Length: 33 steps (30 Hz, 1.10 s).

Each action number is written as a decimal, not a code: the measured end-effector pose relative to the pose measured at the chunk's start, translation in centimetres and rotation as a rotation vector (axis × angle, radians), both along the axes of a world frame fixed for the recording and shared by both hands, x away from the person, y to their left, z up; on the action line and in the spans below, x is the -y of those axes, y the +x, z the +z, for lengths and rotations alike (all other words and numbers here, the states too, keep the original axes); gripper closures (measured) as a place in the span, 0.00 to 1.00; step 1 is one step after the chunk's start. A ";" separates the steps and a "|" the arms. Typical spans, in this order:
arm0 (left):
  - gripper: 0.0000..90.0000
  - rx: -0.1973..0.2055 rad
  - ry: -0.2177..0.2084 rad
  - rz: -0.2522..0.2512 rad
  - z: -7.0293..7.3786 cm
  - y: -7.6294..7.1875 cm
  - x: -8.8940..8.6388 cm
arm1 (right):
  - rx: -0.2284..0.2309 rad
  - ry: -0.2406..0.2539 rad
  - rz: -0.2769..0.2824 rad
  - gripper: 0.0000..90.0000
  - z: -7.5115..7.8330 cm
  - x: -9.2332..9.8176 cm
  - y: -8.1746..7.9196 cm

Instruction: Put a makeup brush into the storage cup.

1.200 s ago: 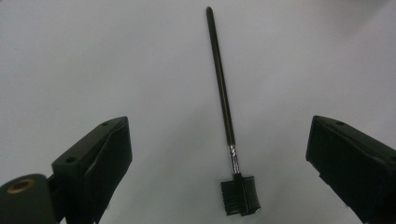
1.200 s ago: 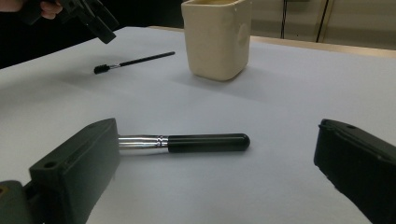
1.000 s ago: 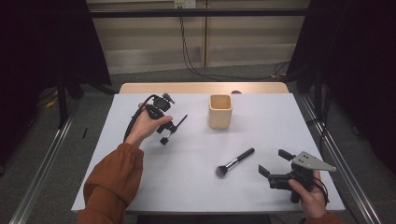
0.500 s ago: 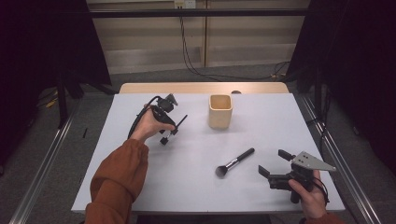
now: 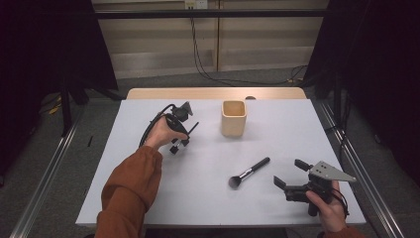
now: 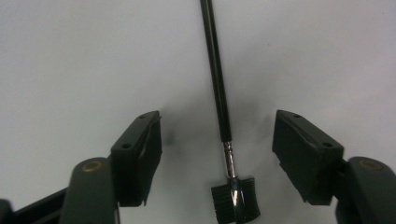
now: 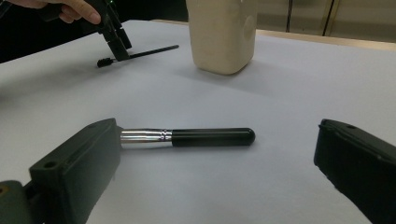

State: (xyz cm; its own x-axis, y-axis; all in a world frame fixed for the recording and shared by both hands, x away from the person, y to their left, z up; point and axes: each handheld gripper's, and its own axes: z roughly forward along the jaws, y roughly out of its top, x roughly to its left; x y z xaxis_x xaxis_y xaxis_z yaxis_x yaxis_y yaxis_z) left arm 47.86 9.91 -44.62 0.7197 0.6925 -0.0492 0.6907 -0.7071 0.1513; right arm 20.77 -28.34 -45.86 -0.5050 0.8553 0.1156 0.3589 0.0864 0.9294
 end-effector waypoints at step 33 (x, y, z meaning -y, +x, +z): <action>0.95 -0.070 0.066 0.024 -0.1 0.2 0.7 | -0.007 -0.004 0.006 0.00 -0.1 -0.1 -0.1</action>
